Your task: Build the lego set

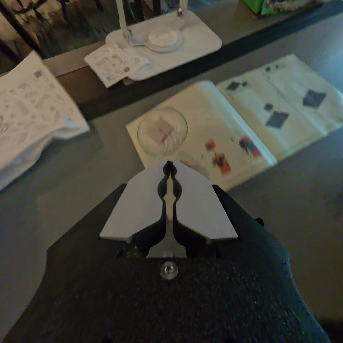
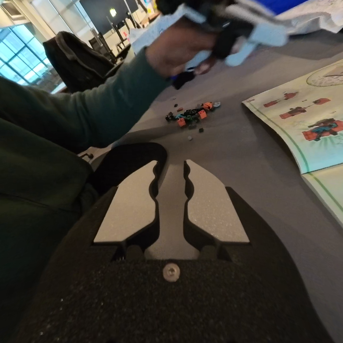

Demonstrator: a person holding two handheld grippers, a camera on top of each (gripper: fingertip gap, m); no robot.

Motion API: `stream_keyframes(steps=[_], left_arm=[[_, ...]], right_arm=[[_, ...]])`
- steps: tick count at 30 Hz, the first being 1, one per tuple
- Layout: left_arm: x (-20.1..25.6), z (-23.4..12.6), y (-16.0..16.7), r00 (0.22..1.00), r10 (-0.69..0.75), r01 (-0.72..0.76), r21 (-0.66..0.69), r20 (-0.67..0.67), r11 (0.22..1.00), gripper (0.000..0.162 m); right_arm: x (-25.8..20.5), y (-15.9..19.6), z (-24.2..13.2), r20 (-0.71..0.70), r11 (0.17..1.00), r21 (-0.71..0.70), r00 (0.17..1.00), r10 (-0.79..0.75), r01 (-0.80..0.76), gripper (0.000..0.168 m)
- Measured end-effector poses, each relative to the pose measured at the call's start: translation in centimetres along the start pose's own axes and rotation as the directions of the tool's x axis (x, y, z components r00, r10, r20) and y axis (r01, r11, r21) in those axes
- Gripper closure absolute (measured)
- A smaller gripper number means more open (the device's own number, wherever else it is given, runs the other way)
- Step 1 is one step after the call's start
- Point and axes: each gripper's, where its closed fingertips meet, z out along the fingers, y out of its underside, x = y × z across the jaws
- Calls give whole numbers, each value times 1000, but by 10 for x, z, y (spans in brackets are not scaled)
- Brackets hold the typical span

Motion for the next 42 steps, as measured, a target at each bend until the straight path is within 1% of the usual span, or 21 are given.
stream_keyframes(steps=[3,7,10,14,17,20,25,28,32,35,40,42], left_arm=[[-1,-32,27,999,-3,2,8,36,1000,162],[1,-70,62,997,-62,60,39,49,997,162],[5,-90,87,994,-71,68,41,79,997,162],[10,-106,118,992,-58,55,25,115,998,162],[14,-114,136,991,-80,77,29,111,997,162],[21,-118,149,991,-102,100,28,83,995,155],[19,-126,156,996,-23,21,18,90,1000,144],[16,-125,160,999,1,-2,9,51,1000,137],[-10,-124,172,998,10,-8,-27,66,1000,136],[-38,-133,184,993,17,-7,-79,121,997,142],[-42,-133,199,993,75,-63,-122,93,991,142],[-40,-132,199,995,66,-58,-102,81,993,141]], right_arm=[[0,1,2,-14,1000,-1,1000,-10,10,144],[2,3,5,-26,1000,0,1000,-10,10,145],[3,5,8,-36,1000,-2,999,-12,12,145],[9,12,13,-67,999,-17,997,-28,27,145],[17,20,17,-115,996,-49,991,-73,68,145],[20,24,22,-145,992,-69,983,-113,104,145],[24,32,33,-180,980,-115,967,-182,163,144],[22,31,41,-182,974,-120,960,-214,194,145],[24,28,46,-182,968,-133,955,-235,213,147],[28,28,49,-188,962,-158,950,-251,223,147],[36,28,58,-199,945,-210,936,-291,249,151],[37,23,68,-188,936,-229,932,-311,266,147]])
